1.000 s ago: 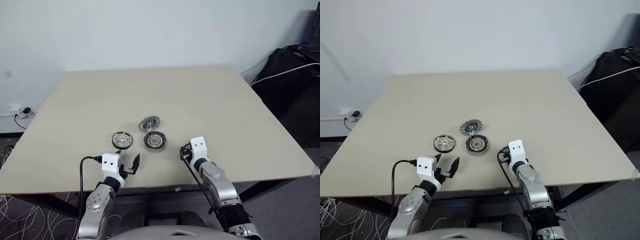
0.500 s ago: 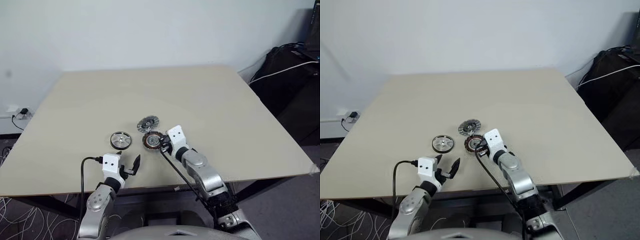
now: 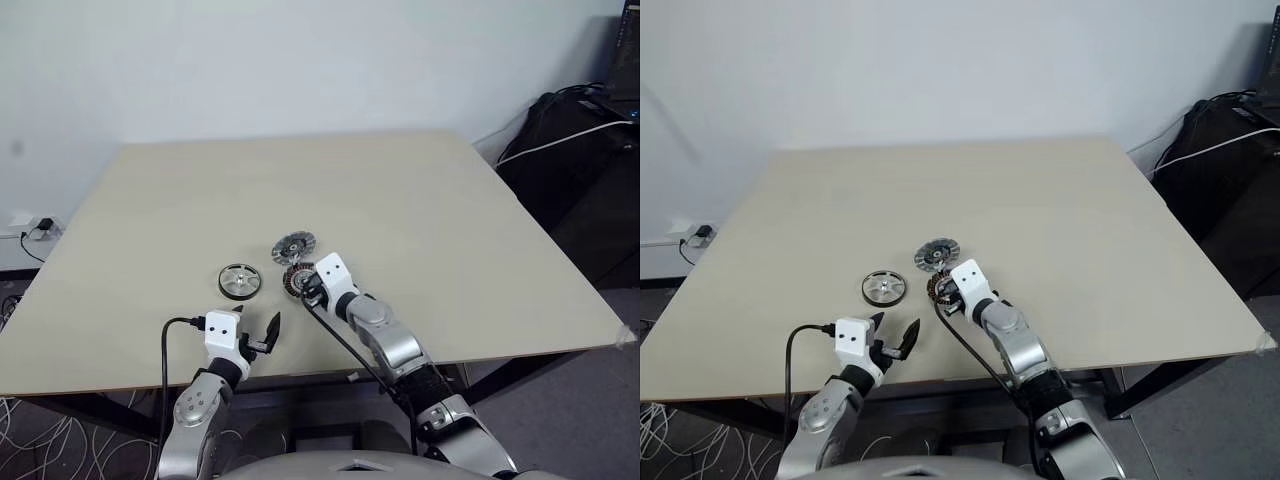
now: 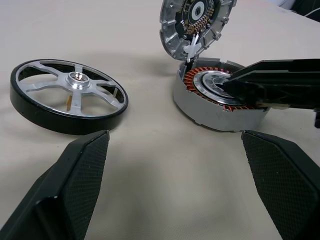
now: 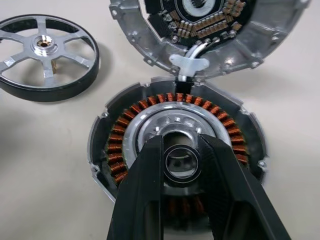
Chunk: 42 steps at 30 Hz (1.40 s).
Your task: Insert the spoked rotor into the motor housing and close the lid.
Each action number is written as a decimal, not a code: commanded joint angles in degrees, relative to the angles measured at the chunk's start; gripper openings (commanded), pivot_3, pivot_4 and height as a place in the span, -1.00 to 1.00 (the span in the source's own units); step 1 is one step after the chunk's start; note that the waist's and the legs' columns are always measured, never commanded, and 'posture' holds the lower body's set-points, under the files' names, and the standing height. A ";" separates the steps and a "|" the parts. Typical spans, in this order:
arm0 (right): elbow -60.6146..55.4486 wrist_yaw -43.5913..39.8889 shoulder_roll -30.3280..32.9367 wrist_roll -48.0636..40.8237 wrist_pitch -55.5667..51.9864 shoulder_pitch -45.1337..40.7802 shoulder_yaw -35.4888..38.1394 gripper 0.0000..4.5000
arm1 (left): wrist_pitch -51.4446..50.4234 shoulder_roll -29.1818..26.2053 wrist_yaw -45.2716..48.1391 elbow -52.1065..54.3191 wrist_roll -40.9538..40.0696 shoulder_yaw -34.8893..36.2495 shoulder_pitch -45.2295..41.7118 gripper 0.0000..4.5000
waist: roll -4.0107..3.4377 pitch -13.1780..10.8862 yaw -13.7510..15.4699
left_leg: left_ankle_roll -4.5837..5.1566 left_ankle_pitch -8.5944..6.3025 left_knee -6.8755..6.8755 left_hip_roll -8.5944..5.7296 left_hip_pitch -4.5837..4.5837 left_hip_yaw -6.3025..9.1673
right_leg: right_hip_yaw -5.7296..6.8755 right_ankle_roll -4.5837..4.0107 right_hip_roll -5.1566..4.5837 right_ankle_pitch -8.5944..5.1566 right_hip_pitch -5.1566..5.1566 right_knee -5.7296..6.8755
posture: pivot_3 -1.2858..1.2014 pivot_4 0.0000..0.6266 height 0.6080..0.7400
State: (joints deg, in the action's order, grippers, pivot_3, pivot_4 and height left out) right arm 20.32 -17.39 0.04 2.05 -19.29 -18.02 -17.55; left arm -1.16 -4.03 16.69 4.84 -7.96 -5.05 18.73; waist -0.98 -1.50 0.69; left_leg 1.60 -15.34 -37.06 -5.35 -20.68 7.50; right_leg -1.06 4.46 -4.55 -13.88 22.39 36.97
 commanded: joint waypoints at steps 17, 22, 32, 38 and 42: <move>5.54 -0.91 -2.17 0.62 3.27 -5.87 0.93 -0.69 | -0.79 0.75 -0.10 3.85 -0.88 -0.48 0.09 1.00 | -0.01 0.01 -0.08 | 0.00 0.01 0.00 0.00 0.00 0.00 | -0.01 -0.08 0.02 0.06 0.02 0.01 | 0.03 -1.00 1.00; 4.08 -1.72 -1.89 0.14 2.61 -5.10 1.45 0.02 | -0.96 0.89 -0.21 4.07 -0.94 -0.54 0.17 1.00 | -0.02 0.01 -0.12 | 0.00 0.01 0.00 0.00 0.00 0.00 | -0.01 -0.08 0.02 0.06 0.02 0.02 | 0.03 -1.00 1.00; -15.58 -6.05 0.14 -4.60 -4.13 2.57 1.95 -0.26 | -1.36 0.85 -0.21 4.42 -1.08 -0.69 0.15 1.00 | -0.01 0.01 0.02 | -0.01 -0.01 0.01 0.02 -0.02 0.01 | -0.01 -0.08 0.02 0.04 0.03 0.00 | 0.03 -1.00 1.00; -23.07 -6.08 2.90 -3.99 -12.99 6.79 -1.23 -0.99 | -1.70 0.83 0.05 4.28 -1.17 -0.83 -0.10 1.00 | 0.02 0.02 0.13 | -0.01 -0.01 -0.01 0.01 -0.02 0.00 | 0.00 -0.05 0.00 0.04 0.01 -0.01 | 0.03 -1.00 1.00; -22.01 -5.31 1.23 -4.20 -19.03 4.13 -2.86 -0.99 | -1.94 0.82 0.17 4.16 -1.18 -0.94 -0.41 1.00 | 0.01 0.02 -0.03 | -0.02 0.00 -0.02 0.11 -0.01 -0.06 | 0.01 -0.05 0.05 0.04 0.05 0.01 | 0.03 -1.00 1.00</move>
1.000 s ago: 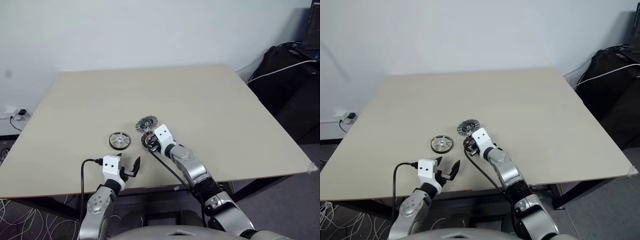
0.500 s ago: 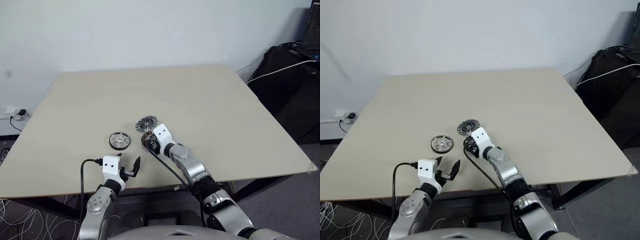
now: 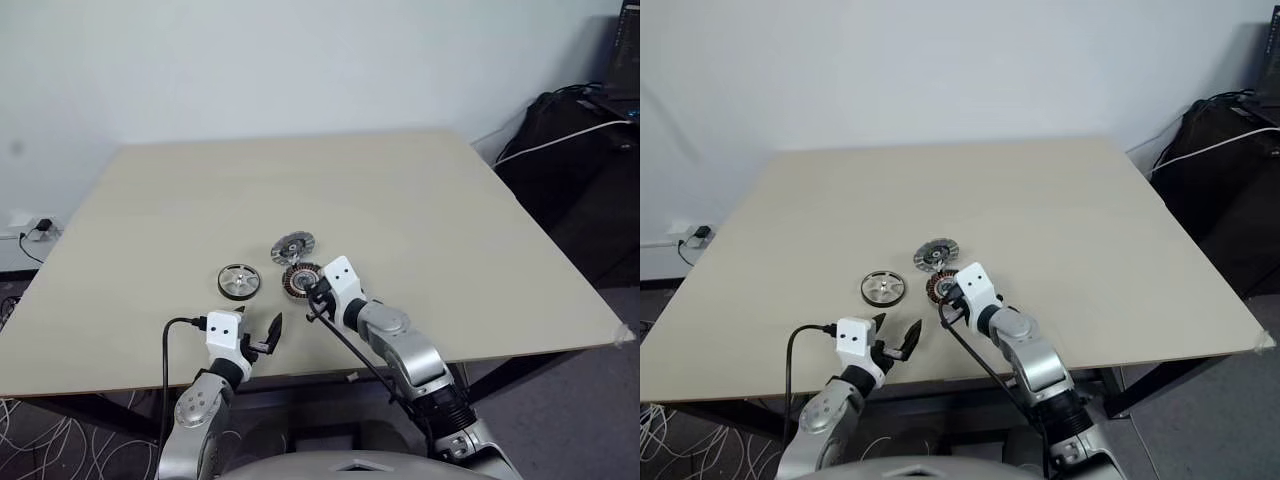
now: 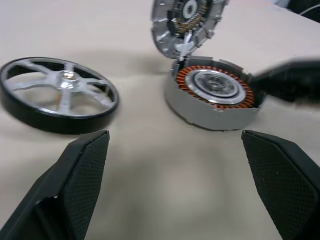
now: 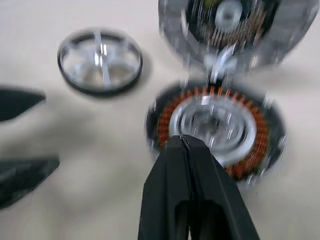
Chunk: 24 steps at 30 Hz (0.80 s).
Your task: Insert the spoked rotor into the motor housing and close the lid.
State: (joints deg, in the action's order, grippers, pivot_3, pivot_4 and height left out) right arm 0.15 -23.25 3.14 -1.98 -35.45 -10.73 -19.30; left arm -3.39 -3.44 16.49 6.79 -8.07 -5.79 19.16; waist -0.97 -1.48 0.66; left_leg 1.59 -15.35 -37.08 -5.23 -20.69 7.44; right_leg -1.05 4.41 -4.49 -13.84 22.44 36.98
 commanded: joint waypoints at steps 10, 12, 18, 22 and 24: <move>9.31 1.44 -5.29 0.22 -2.52 -12.83 -0.79 -0.99 | 0.56 0.00 -0.03 2.44 -1.59 -0.18 -0.44 1.00 | 0.04 0.03 0.05 | -0.02 0.01 0.02 -0.03 0.00 0.02 | 0.00 -0.05 0.02 0.06 0.01 -0.02 | 0.03 -1.00 1.00; 11.61 1.63 -5.49 0.40 -1.90 -13.84 -0.68 -0.99 | 0.62 0.06 -0.16 2.43 -1.64 -0.16 -0.43 1.00 | 0.04 0.03 0.03 | -0.02 0.01 0.03 -0.04 0.00 0.03 | 0.00 -0.06 0.01 0.06 0.01 -0.02 | 0.03 -1.00 1.00; 15.07 1.95 -5.22 0.70 -0.71 -14.74 -0.19 -0.99 | 0.73 0.28 -0.29 2.37 -1.74 -0.19 -0.44 1.00 | 0.03 0.02 -0.03 | -0.03 0.01 0.03 -0.03 0.00 0.02 | 0.00 -0.07 0.01 0.05 0.02 -0.01 | 0.03 -1.00 1.00; 15.66 2.19 -4.84 0.89 -0.58 -14.63 0.24 -0.99 | 0.69 0.30 -0.16 2.31 -1.83 -0.24 -0.50 1.00 | 0.03 0.02 -0.05 | -0.03 0.01 0.03 -0.04 0.00 0.03 | 0.00 -0.07 0.01 0.05 0.02 -0.01 | 0.03 -1.00 1.00; 16.03 2.36 -4.68 1.08 -0.45 -14.69 0.52 -0.99 | 0.62 0.32 -0.14 2.29 -1.85 -0.28 -0.58 1.00 | 0.03 0.02 -0.07 | -0.03 0.01 0.03 -0.04 0.00 0.02 | 0.00 -0.07 0.02 0.05 0.03 -0.01 | 0.03 -1.00 1.00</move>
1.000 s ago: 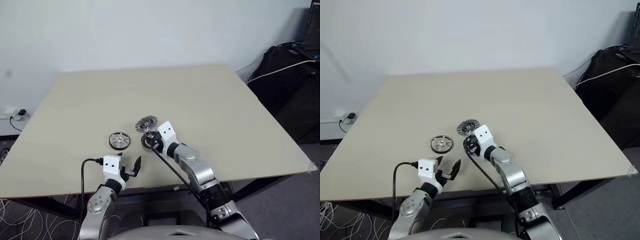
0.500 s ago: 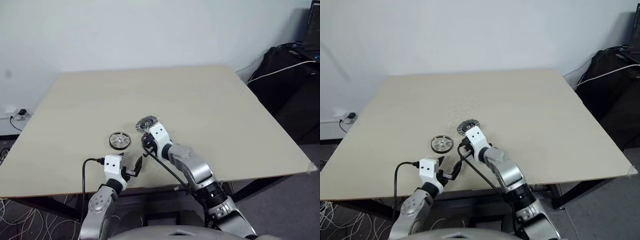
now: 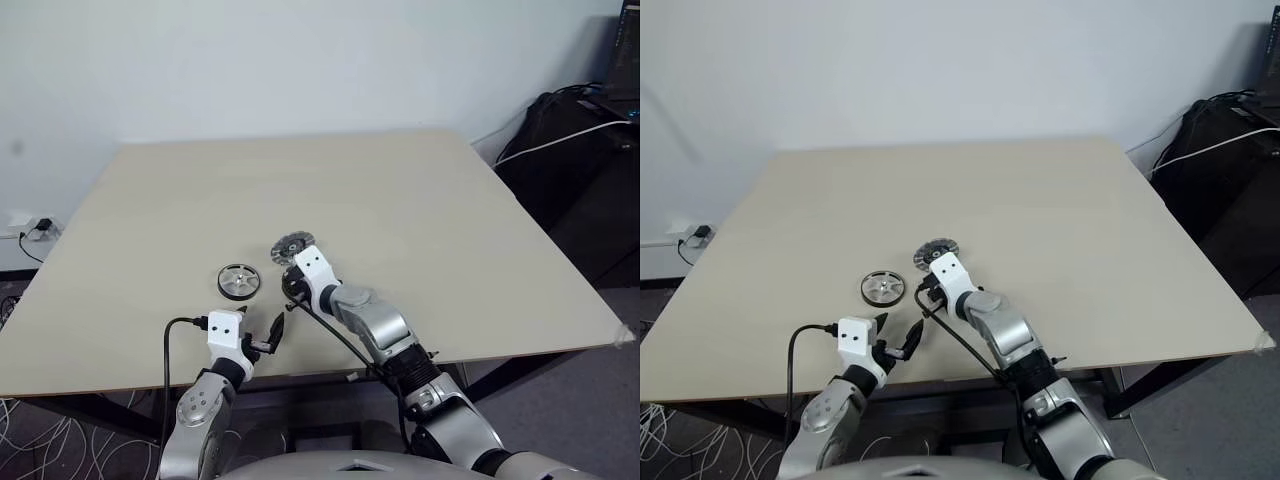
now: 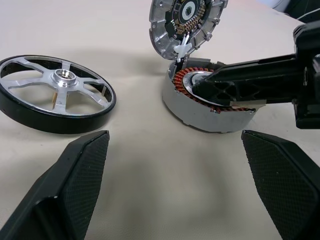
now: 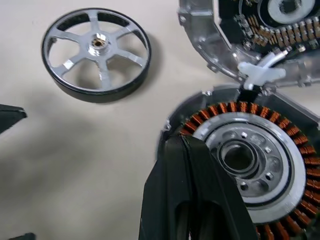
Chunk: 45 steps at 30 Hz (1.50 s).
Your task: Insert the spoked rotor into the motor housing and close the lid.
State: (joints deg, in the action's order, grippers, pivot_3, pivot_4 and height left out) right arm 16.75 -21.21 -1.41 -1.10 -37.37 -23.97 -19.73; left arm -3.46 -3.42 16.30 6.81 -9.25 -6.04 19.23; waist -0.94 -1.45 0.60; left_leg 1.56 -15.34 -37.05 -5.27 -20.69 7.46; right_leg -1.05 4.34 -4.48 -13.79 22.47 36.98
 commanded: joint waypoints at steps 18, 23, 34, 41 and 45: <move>-0.27 -0.31 0.11 0.03 2.19 -1.29 1.76 -0.99 | 0.58 0.22 0.22 2.17 -1.08 -0.19 -0.50 1.00 | -0.01 0.01 -0.47 | 0.00 0.00 0.00 0.00 0.00 0.00 | -0.01 0.00 0.00 0.00 0.00 0.00 | 0.03 -1.00 1.00; -6.75 -7.84 1.30 -3.78 2.43 1.66 0.52 -0.99 | 0.60 0.21 0.31 2.05 -1.15 -0.20 -0.37 1.00 | -0.01 0.00 -0.74 | 0.01 0.00 0.00 0.00 0.00 0.01 | 0.00 0.00 0.00 0.00 0.00 0.00 | 0.03 -1.00 1.00; -2.54 5.83 0.86 1.03 7.20 0.11 6.20 -0.99 | 0.50 0.16 0.53 1.61 -1.44 -0.17 -0.54 1.00 | 0.00 0.01 -1.02 | -0.11 -0.04 -0.02 0.00 0.00 0.00 | -0.01 0.05 -0.01 0.02 -0.01 0.00 | 0.03 -1.00 1.00; 0.20 5.90 0.07 1.92 7.08 -1.00 4.99 -0.99 | 0.59 0.21 0.40 1.44 -1.50 -0.06 -0.62 1.00 | -0.01 0.00 -1.25 | -0.02 0.01 0.03 0.00 0.00 0.01 | -0.03 -0.01 0.00 0.00 0.02 0.00 | 0.03 -1.00 1.00; 0.71 4.43 -0.30 2.06 6.72 -1.18 3.59 -0.99 | 0.67 0.25 0.32 1.35 -1.55 0.10 -0.58 1.00 | -0.01 0.00 -1.27 | -0.01 0.01 0.01 0.00 0.00 0.01 | -0.02 0.00 0.00 0.01 0.01 0.01 | 0.03 -1.00 1.00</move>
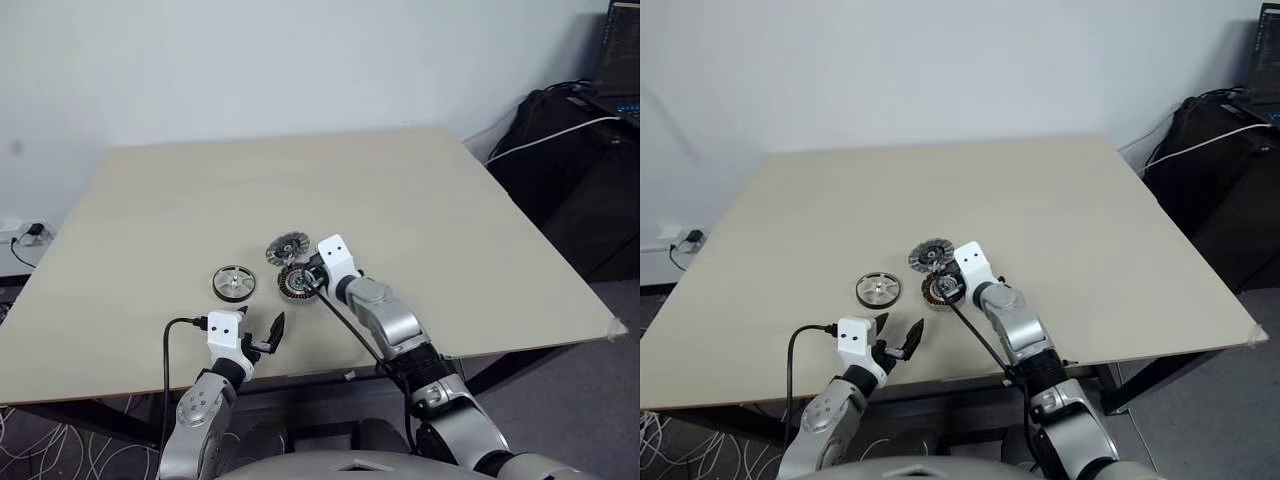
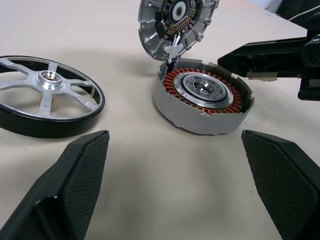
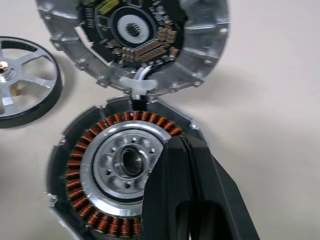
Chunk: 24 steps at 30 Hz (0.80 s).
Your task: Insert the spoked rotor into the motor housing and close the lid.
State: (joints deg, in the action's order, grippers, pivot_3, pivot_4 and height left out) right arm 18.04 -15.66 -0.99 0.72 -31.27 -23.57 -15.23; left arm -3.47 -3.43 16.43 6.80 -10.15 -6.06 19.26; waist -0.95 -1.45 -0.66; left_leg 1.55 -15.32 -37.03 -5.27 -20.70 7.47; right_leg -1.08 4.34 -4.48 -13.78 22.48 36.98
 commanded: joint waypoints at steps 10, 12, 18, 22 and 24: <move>-1.14 -3.19 -0.71 0.02 -0.06 -0.93 -2.20 -0.99 | 0.77 0.26 0.32 1.25 -0.74 0.12 -0.65 1.00 | 0.00 0.00 0.00 | 0.00 0.00 0.00 0.00 0.00 0.00 | 0.00 0.00 0.00 0.00 0.00 0.00 | 0.03 -1.00 1.00; -1.28 -3.56 -0.73 -0.07 -0.20 -0.87 -2.24 -0.99 | 0.81 0.28 0.31 1.28 -0.74 0.12 -0.62 1.00 | 0.00 0.00 0.00 | 0.00 0.00 0.00 0.00 0.00 0.00 | 0.00 0.00 0.00 0.00 0.00 0.00 | 0.03 -1.00 1.00; -0.92 -3.84 -0.80 0.15 -0.33 -0.87 -2.36 -0.99 | 0.88 0.31 0.24 1.42 -0.71 0.10 -0.48 1.00 | 0.00 0.00 0.01 | 0.00 0.00 0.00 0.00 0.00 0.00 | 0.00 0.00 0.00 0.00 0.00 0.00 | 0.03 -1.00 1.00; -0.41 -4.92 -0.64 0.31 -0.90 -0.64 -3.14 -0.99 | 0.91 0.38 0.15 1.35 -0.69 0.13 -0.52 1.00 | 0.00 0.00 0.01 | 0.00 0.00 0.00 0.00 0.00 0.00 | 0.00 0.00 0.00 0.00 0.00 0.00 | 0.03 -1.00 1.00; -0.19 -5.34 -0.78 0.07 -1.74 -0.56 -3.27 -0.99 | 0.95 0.40 0.16 1.32 -0.68 0.12 -0.55 1.00 | 0.00 0.00 0.01 | 0.00 0.00 0.00 0.00 0.00 0.00 | 0.00 0.00 0.00 0.00 0.00 0.00 | 0.03 -1.00 1.00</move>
State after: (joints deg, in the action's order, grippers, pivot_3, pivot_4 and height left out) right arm 18.13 -20.43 -1.30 0.98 -32.76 -23.49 -18.45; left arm -3.45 -3.36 16.40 6.79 -10.17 -6.06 19.28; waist -0.95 -1.45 -0.65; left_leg 1.55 -15.32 -37.03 -5.27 -20.70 7.48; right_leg -1.08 4.33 -4.48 -13.78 22.48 36.99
